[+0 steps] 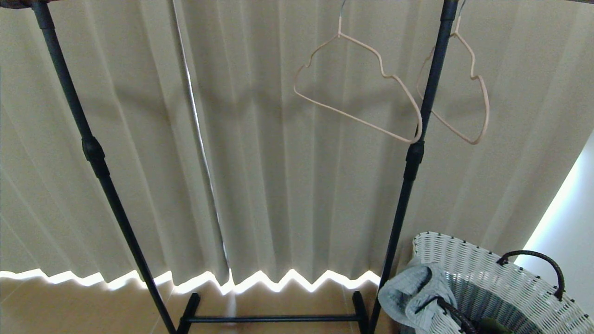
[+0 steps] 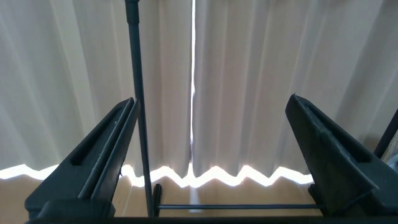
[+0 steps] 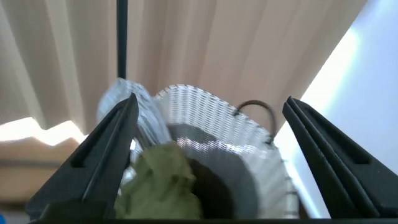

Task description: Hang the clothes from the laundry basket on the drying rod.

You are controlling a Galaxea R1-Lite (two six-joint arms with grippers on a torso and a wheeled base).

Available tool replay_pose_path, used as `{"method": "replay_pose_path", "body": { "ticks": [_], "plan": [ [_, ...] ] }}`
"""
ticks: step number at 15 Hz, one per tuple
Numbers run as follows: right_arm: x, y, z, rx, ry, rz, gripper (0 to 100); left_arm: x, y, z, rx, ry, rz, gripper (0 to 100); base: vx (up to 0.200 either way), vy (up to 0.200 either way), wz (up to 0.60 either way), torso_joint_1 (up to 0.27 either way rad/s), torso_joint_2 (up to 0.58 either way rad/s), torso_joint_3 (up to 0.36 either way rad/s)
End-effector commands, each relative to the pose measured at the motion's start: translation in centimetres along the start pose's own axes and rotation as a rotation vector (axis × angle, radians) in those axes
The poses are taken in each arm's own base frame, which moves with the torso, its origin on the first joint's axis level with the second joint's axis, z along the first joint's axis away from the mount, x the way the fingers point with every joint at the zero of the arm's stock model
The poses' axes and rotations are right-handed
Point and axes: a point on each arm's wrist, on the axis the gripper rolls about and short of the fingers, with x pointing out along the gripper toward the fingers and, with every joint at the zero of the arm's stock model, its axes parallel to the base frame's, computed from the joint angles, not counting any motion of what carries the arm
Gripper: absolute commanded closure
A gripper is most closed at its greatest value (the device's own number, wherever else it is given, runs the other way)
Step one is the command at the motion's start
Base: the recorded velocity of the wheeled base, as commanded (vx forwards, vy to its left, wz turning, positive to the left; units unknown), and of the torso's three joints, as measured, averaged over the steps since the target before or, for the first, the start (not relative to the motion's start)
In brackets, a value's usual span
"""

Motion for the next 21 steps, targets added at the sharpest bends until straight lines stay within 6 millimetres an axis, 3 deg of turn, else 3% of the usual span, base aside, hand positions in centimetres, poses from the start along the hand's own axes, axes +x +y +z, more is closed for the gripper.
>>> {"method": "replay_pose_path", "body": {
  "ticks": [1,5,8,14,21],
  "plan": [
    [3.4,-0.8,4.9,-0.162,0.278,0.07,0,0.0,0.0,0.0,-0.001,0.0,0.0,0,0.0,0.0,0.0,0.0,0.0,0.0],
    [9.7,-0.1,4.2,-0.227,0.638,0.132,0,0.0,0.0,0.0,-0.001,0.0,0.0,0,0.0,0.0,0.0,0.0,0.0,0.0],
    [12.3,0.5,3.0,-0.286,0.799,0.195,0,0.0,0.0,0.0,-0.002,0.0,0.0,0,0.0,0.0,0.0,0.0,0.0,0.0],
    [14.9,1.8,-1.6,-0.402,0.903,0.289,0,0.0,0.0,0.0,-0.001,0.0,0.0,0,0.0,0.0,0.0,0.0,0.0,0.0],
    [15.7,2.2,-2.9,-0.463,0.979,0.354,0,0.0,0.0,0.0,-0.001,0.0,0.0,0,0.0,0.0,0.0,0.0,0.0,0.0]
  ]
}}
